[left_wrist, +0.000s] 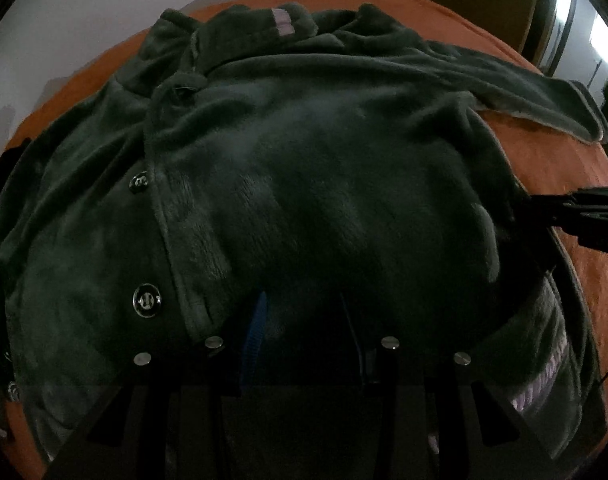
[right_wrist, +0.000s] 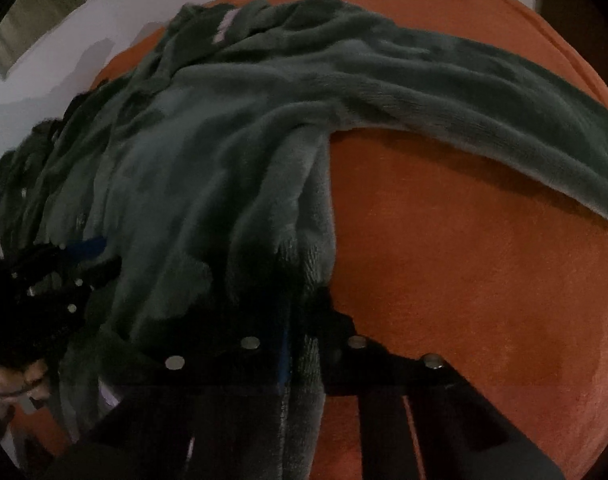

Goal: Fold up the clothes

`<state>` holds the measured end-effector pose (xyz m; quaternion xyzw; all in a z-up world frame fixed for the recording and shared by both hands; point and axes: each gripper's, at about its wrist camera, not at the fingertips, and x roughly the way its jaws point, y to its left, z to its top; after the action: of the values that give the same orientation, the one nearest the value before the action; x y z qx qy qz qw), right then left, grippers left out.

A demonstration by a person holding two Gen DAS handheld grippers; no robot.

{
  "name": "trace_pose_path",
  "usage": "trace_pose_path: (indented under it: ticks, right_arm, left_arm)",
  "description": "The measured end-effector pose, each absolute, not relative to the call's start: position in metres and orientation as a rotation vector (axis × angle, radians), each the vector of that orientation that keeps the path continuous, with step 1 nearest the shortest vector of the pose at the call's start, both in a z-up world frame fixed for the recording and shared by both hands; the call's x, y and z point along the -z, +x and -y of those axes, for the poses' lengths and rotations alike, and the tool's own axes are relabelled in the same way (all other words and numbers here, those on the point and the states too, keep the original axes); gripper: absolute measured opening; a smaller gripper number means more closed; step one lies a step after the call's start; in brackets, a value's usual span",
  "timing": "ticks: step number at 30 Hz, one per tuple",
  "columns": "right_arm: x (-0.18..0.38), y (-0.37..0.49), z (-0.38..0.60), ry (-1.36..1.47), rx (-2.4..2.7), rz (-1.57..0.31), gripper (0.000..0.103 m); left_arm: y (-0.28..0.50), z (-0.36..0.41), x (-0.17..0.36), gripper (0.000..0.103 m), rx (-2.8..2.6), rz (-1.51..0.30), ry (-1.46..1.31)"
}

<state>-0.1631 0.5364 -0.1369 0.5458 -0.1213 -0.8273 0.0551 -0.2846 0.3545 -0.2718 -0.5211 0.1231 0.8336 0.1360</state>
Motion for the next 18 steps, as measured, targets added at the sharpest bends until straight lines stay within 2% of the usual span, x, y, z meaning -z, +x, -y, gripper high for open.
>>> trace_pose_path:
  ticks: [4, 8, 14, 16, 18]
  right_arm:
    - [0.126, -0.154, -0.537, 1.626, 2.583, 0.362, 0.006]
    - [0.128, -0.142, -0.558, 1.618, 2.612, 0.561, 0.006]
    - [0.122, -0.145, -0.553, 1.629, 2.602, 0.497, 0.006]
    - [0.12, -0.147, -0.552, 1.633, 2.598, 0.476, 0.01]
    - [0.115, -0.147, -0.55, 1.614, 2.605, 0.458, 0.018]
  left_arm:
    - [-0.288, -0.35, 0.27, 0.039, -2.409, -0.318, -1.53]
    - [-0.29, -0.346, 0.271, 0.039, -2.409, -0.303, -1.536]
    - [-0.293, -0.343, 0.27, 0.039, -2.406, -0.288, -1.549]
    - [-0.296, -0.34, 0.269, 0.039, -2.407, -0.274, -1.554]
    - [-0.297, -0.337, 0.267, 0.039, -2.407, -0.26, -1.561]
